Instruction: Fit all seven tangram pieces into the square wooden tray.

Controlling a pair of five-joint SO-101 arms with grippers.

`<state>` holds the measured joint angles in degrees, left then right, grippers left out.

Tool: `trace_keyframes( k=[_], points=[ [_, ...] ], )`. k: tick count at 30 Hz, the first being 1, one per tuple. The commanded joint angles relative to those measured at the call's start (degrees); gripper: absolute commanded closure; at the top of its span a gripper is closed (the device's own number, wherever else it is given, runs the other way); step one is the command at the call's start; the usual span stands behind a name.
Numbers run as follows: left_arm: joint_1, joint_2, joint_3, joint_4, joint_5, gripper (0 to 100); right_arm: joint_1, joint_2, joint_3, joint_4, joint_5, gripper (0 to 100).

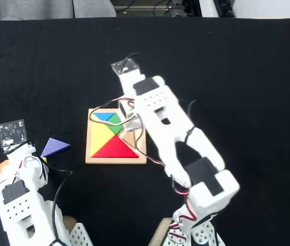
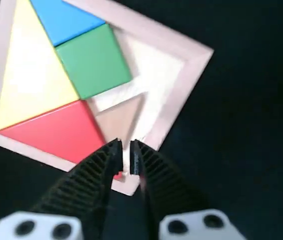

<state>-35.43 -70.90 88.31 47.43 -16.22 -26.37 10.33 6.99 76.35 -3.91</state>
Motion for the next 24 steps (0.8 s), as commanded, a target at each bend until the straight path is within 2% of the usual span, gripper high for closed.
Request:
trace_keyframes(
  k=[1, 3, 24],
  points=[
    [0.4, -0.53, -0.66, -0.53, 0.18, 83, 1.23, -3.56, 5.23, -6.95, 1.41, 98.8],
    [0.4, -0.53, -0.66, -0.44, 0.18, 83, 1.14, -2.24, 6.64, -9.32, 1.41, 98.7],
    [0.31, -0.53, -0.57, -0.44, 0.18, 83, 1.41, 7.34, 5.05, -9.76, 1.41, 98.7]
  ],
)
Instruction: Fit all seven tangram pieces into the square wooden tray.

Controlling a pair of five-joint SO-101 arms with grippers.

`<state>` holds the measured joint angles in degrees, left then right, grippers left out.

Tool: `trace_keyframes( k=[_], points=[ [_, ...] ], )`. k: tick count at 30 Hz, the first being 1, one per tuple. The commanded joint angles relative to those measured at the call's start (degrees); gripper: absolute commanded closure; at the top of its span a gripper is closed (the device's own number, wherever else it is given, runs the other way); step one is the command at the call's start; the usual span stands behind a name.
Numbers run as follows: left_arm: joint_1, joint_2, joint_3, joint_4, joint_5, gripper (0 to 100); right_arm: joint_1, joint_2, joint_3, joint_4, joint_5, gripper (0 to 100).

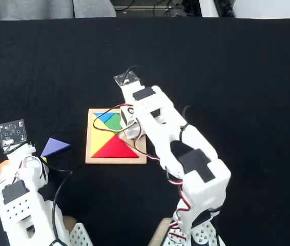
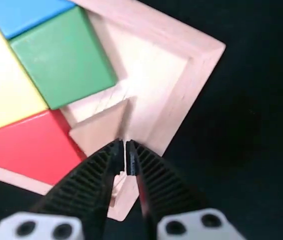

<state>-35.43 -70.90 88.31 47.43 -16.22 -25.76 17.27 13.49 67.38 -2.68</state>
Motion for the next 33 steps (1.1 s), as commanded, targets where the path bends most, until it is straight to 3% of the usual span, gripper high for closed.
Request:
trace_keyframes(
  k=[1, 18, 26, 29, 33],
  points=[
    [0.31, -0.53, -0.57, -0.44, 0.18, 83, 0.79, 0.84, -1.8, -0.79, 0.18, 98.7],
    [0.31, -0.53, -0.57, -0.44, 0.18, 83, -3.34, 1.71, -8.92, -0.09, -3.96, 98.7],
    [0.31, -0.53, -0.57, -0.62, 0.26, 83, 7.91, -6.29, -9.98, 6.07, -3.96, 98.8],
    [0.4, -0.53, -0.66, -0.53, 0.44, 83, 12.92, -9.89, -4.0, -0.62, -3.96, 98.8],
    [1.89, -0.53, -1.01, -0.35, 0.0, 83, 15.91, -10.68, 8.57, -18.02, -3.87, 98.8]
  ],
)
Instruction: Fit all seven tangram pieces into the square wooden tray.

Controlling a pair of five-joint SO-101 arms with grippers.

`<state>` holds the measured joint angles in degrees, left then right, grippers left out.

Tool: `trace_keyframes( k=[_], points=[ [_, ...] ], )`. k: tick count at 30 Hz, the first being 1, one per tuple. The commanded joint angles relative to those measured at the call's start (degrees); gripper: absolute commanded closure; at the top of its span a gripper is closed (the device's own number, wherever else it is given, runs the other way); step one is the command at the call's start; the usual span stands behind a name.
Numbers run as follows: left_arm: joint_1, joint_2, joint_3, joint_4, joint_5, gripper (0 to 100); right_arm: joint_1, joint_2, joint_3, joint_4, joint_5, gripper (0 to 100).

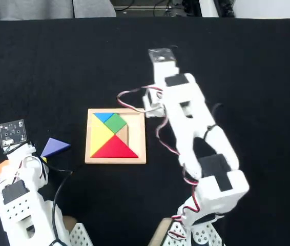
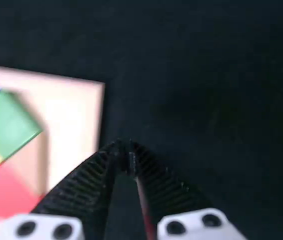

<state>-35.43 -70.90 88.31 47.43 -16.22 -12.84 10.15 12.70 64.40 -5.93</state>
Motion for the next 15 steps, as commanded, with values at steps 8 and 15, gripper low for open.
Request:
trace_keyframes(
  k=[8, 15],
  points=[
    [-8.22, 0.09, -23.16, 12.31, -21.54, 83, 3.25, -3.74, 13.05, -19.25, -0.62, 98.8],
    [-16.57, 0.09, -23.34, 16.88, -46.77, 83, 3.25, -3.47, 13.14, -19.25, -0.62, 98.8]
  ],
)
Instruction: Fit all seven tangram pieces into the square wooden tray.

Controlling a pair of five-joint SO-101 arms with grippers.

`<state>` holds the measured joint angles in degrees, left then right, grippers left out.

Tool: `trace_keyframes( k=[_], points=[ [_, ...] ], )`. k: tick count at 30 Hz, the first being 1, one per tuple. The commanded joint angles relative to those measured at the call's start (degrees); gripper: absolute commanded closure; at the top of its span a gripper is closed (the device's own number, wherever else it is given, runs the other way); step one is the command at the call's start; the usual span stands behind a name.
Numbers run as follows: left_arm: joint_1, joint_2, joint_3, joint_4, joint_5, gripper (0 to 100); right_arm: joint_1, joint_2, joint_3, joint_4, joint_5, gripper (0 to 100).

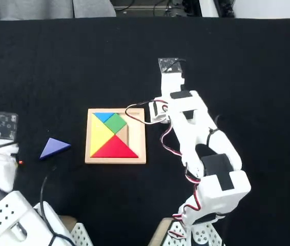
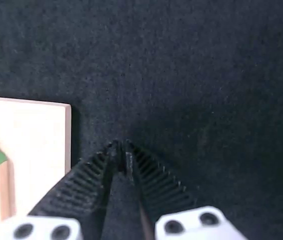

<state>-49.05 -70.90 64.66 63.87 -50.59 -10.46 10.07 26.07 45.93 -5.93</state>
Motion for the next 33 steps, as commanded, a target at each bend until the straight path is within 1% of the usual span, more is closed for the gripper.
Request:
trace_keyframes(
  k=[1, 5, 7, 11, 16, 20, 25, 29, 33],
  points=[
    [-3.03, 0.09, 2.86, -0.79, -14.95, 83, 0.88, -3.38, -0.22, -0.79, -0.62, 98.8],
    [-3.38, 0.09, 10.95, -9.41, -20.22, 83, 0.79, -3.3, 0.04, -0.79, 1.85, 98.8],
    [-3.38, 0.09, 12.35, -10.37, -22.42, 81, 0.79, -3.3, 0.22, -0.79, 2.37, 98.8],
    [-2.07, 0.26, 14.29, -10.99, -27.69, 75, 0.79, -3.3, 0.84, -0.88, 2.55, 98.8],
    [-0.48, 2.9, 14.37, -13.36, -27.87, 77, 0.88, -3.3, 0.92, -0.88, 2.55, 98.8],
    [-1.1, 14.15, 7.6, -13.01, -25.85, 77, 0.88, -3.3, 0.92, -0.88, 2.55, 98.8],
    [-2.86, 32.79, -6.81, -2.81, -28.66, 77, 0.79, -3.3, 1.01, -0.88, 2.55, 98.7],
    [-4.79, 42.73, -13.58, -4.84, -28.66, 77, 0.7, -3.3, 1.01, -0.88, 2.55, 98.7],
    [-5.41, 48.7, -14.9, -8.18, -31.47, 77, 0.7, -3.3, 1.01, -0.88, 2.55, 98.7]
  ],
)
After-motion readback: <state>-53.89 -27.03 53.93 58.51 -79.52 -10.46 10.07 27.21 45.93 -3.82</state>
